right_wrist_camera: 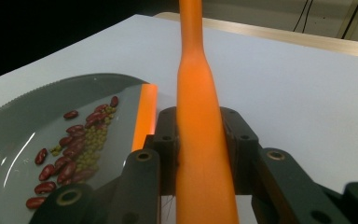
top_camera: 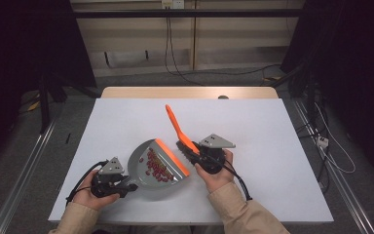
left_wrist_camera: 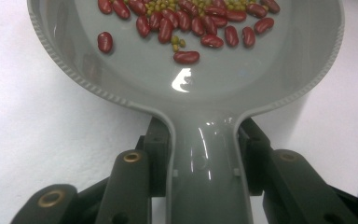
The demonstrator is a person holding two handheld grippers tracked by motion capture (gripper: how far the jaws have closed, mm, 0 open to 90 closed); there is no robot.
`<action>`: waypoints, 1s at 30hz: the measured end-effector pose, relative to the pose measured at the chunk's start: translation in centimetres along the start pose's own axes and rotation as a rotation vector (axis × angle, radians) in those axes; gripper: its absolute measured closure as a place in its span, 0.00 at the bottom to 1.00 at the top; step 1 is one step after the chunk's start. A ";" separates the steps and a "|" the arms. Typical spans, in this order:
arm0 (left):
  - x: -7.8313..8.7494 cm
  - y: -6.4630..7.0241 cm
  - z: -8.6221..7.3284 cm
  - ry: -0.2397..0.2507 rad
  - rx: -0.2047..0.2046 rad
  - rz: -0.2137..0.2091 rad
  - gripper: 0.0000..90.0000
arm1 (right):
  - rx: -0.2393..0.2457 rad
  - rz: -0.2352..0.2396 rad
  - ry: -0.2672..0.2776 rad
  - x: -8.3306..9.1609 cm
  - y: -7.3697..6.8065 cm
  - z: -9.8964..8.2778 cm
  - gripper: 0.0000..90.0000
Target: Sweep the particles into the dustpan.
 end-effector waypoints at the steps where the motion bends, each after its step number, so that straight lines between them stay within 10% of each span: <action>1: 0.0 -0.1 0.0 0.001 0.007 0.003 0.71 | -0.001 -0.001 0.004 0.1 0.1 0.0 0.79; 30: -0.3 -2.1 0.8 0.059 0.129 0.116 0.71 | -0.031 -0.029 0.013 2.2 3.6 -0.5 0.79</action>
Point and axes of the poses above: each handheld gripper's, and its own axes: x roughly backward along the jaws, z roughly out of its top, y roughly to its right, the point moved 4 cm from there along -x, roughly forward along the jaws
